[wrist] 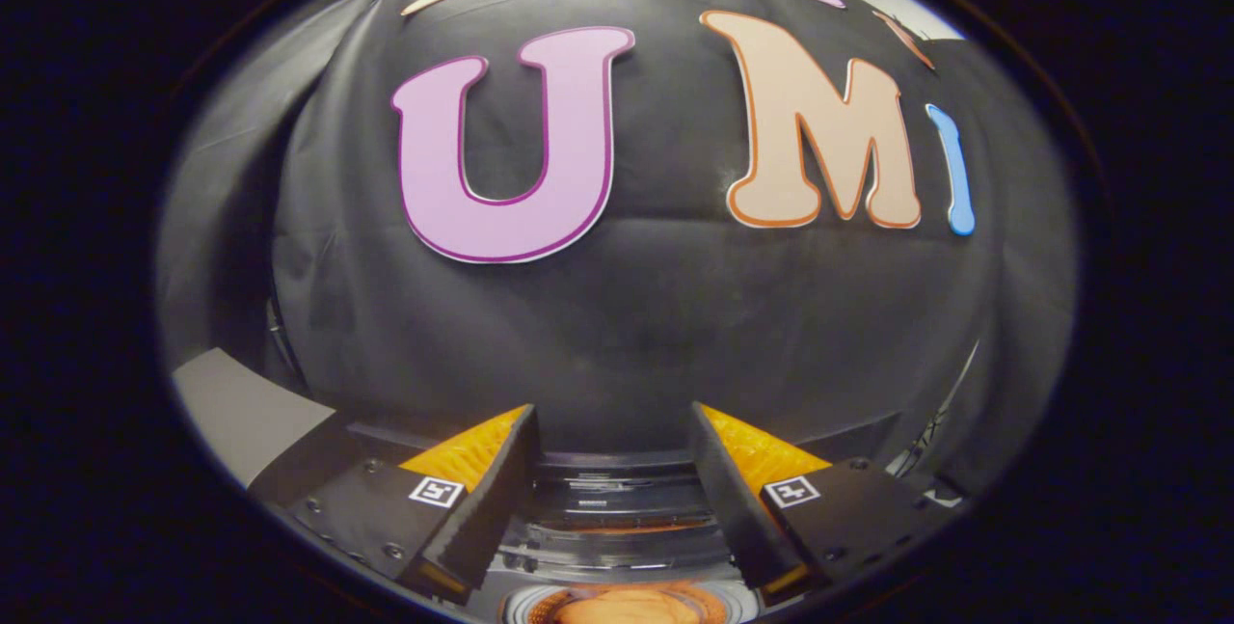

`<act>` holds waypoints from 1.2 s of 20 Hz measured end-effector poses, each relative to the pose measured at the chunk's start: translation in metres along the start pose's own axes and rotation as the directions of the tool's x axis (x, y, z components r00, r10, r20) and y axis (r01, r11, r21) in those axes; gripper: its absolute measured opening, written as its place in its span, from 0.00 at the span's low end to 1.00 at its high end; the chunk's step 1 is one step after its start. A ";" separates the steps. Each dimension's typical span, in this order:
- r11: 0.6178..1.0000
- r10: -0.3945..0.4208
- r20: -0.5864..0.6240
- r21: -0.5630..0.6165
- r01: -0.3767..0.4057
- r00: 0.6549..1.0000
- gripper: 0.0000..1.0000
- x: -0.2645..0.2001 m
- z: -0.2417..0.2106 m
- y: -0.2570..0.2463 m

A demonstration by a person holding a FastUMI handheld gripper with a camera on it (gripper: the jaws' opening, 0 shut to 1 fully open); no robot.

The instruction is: Put the clothes into the washing machine and then close the washing machine lid.

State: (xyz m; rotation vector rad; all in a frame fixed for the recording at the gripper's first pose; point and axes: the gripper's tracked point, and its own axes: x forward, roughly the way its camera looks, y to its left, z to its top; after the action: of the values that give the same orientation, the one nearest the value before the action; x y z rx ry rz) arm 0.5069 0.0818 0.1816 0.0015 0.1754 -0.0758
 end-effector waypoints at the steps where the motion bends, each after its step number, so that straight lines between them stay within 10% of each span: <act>1: 1.000 0.004 0.003 0.001 -0.004 1.000 0.97 -0.005 0.000 -0.001; 24: 0.998 0.069 -0.042 0.007 -0.069 0.997 0.97 -0.161 -0.066 -0.018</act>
State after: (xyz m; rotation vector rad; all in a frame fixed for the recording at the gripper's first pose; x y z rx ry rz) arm 0.3362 0.0762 0.1444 0.0150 0.2177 -0.0074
